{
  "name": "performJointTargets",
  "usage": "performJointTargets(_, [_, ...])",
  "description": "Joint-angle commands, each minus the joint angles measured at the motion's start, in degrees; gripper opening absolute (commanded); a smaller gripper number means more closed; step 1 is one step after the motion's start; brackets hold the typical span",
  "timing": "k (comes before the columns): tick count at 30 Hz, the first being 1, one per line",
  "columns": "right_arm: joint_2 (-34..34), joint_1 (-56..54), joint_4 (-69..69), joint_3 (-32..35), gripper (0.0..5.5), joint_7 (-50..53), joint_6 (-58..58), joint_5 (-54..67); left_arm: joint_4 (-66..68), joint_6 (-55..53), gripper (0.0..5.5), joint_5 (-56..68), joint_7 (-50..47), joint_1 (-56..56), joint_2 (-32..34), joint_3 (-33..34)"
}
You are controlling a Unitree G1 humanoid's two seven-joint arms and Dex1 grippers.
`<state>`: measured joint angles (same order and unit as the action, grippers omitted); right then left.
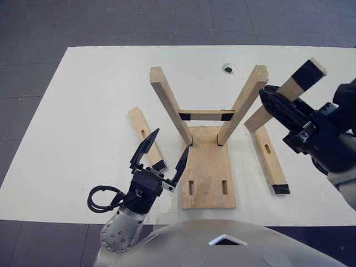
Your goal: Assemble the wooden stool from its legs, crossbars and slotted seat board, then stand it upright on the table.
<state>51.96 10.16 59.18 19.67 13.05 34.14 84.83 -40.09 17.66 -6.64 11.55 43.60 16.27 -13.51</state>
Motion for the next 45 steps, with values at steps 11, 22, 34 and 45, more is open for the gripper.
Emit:
performJointTargets(11, [-8.46, 14.65, -5.90, -4.11, 0.41, -4.15, -0.99, -35.36, 0.80, -19.02, 3.69, 7.41, -4.92, -0.45, -5.91, 9.92])
performJointTargets(22, [-21.09, 14.21, -13.90, -21.71, 0.41, -7.00, -4.43, -59.14, -0.33, -22.80, 3.69, 6.27, -7.61, -4.54, -9.90, 8.50])
performJointTargets(34, [-27.71, 12.53, -17.71, -20.28, 0.41, -11.18, -6.87, -67.72, -0.67, -22.96, 3.69, 5.89, -7.79, -3.97, -10.69, 8.33])
performJointTargets(45, [-31.60, 13.99, -19.49, -20.31, 0.41, -14.30, -7.38, -71.36, -1.48, -23.27, 3.69, 5.90, -7.35, -3.42, -10.34, 8.31])
